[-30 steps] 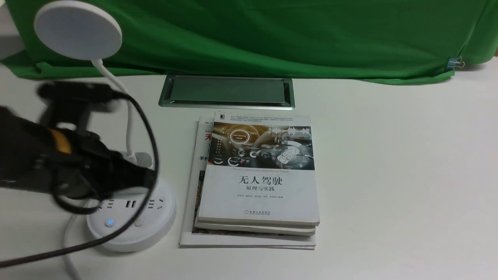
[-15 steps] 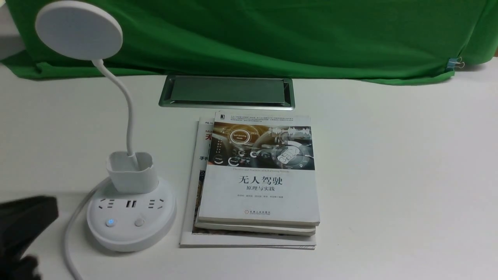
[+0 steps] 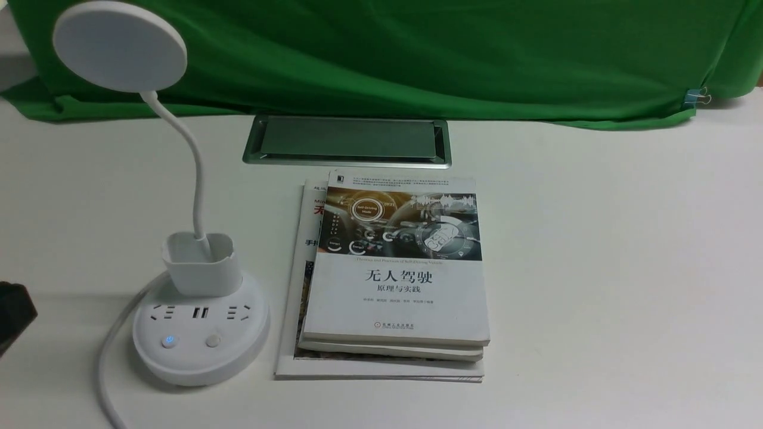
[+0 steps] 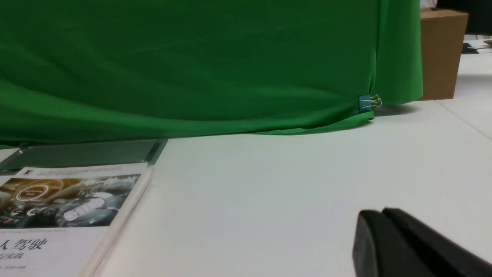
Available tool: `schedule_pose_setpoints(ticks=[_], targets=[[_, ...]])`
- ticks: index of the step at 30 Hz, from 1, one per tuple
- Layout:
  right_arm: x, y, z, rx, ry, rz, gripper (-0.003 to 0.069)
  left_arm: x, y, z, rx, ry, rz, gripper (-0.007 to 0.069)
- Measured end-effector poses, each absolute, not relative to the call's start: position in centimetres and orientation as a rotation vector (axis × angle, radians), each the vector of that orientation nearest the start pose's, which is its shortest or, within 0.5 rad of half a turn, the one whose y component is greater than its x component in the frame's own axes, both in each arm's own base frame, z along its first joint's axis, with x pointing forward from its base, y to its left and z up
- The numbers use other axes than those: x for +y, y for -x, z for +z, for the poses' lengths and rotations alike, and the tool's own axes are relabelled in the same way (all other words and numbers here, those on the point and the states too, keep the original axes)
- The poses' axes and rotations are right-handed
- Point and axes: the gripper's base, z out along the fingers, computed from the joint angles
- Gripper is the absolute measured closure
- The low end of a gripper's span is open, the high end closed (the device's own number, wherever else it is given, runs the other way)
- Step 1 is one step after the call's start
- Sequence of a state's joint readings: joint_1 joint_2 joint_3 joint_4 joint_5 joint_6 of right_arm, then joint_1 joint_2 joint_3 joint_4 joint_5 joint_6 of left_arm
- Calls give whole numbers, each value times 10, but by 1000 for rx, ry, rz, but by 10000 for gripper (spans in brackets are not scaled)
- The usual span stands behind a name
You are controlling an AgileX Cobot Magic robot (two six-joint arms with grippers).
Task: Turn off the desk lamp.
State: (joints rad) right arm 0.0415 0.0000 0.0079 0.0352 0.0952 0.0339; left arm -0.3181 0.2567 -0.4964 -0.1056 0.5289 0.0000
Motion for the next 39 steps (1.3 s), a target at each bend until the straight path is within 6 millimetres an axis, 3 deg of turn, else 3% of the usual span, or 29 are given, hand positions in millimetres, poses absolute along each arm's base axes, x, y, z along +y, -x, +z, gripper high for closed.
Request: schedule_pose_setpoints(ticks=[6, 9, 14, 18, 21, 24, 39], targets=[[3, -57, 202, 1587, -19, 89, 622, -22, -54, 312, 1758, -238, -339, 606], [3, -57, 202, 1587, -19, 89, 622, -18, -48, 310, 1653, -196, -310, 606], [3, -57, 202, 1587, -19, 89, 622, -10, -40, 290, 1522, -129, -188, 606], [3, -57, 202, 1587, -19, 89, 622, -6, -46, 247, 1563, -95, -60, 606], [3, -57, 202, 1587, -19, 89, 622, -4, -53, 209, 1691, -72, -25, 606], [3, -57, 202, 1588, -19, 89, 622, -3, -54, 187, 1776, -79, 2, 606], [3, -57, 202, 1587, -19, 89, 622, -2, -56, 190, 1718, -100, 45, 606]])
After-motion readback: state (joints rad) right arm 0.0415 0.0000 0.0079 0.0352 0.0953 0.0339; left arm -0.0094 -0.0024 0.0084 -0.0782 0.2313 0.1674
